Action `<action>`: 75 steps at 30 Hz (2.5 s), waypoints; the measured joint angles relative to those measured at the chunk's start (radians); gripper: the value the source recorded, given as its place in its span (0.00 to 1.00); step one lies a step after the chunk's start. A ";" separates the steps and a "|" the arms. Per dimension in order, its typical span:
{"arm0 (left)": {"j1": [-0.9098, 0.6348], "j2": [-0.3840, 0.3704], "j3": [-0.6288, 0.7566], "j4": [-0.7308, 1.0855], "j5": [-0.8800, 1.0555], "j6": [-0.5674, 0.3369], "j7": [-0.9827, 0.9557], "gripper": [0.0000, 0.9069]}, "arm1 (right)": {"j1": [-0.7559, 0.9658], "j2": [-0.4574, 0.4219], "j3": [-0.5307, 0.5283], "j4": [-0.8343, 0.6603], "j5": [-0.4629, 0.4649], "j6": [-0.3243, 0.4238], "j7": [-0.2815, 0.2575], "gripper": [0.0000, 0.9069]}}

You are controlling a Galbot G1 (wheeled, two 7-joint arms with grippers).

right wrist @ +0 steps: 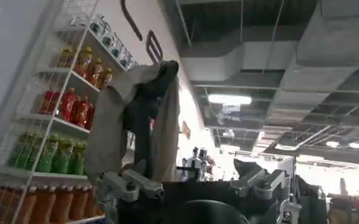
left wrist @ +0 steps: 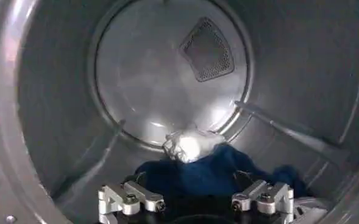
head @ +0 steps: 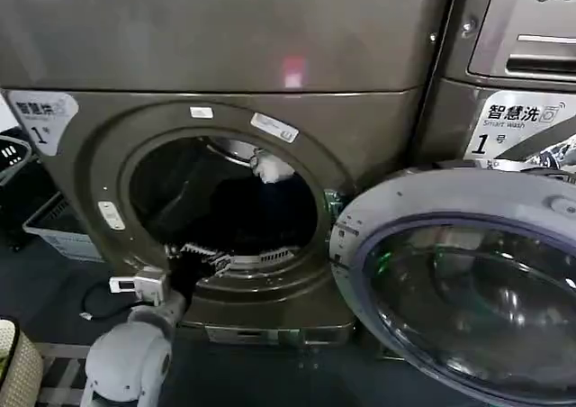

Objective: Grasp the clothes from the dryer.

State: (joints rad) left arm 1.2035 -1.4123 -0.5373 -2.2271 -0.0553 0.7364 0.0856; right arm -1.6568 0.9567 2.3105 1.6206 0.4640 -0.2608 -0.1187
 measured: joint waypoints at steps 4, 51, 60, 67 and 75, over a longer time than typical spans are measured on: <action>0.000 0.000 0.000 0.000 0.000 0.000 0.000 1.00 | 0.000 -0.002 0.001 0.000 0.000 0.000 0.000 1.00; -0.346 -0.080 0.096 0.422 0.099 0.000 -0.028 1.00 | -0.015 -0.014 0.010 -0.013 0.003 0.022 -0.008 1.00; -0.466 -0.068 0.100 0.598 0.310 0.000 0.146 1.00 | -0.021 -0.018 0.010 -0.014 0.003 0.023 -0.010 1.00; -0.540 -0.049 0.116 0.698 0.756 -0.021 0.482 1.00 | -0.024 -0.023 0.003 -0.009 -0.001 0.025 -0.011 1.00; -0.651 -0.042 0.115 0.798 1.144 -0.398 0.794 1.00 | -0.026 -0.018 -0.004 -0.006 -0.003 0.032 -0.016 1.00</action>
State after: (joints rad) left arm 0.5522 -1.4548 -0.4224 -1.4286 1.0891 0.3387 0.8794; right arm -1.6832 0.9389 2.3060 1.6149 0.4613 -0.2284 -0.1345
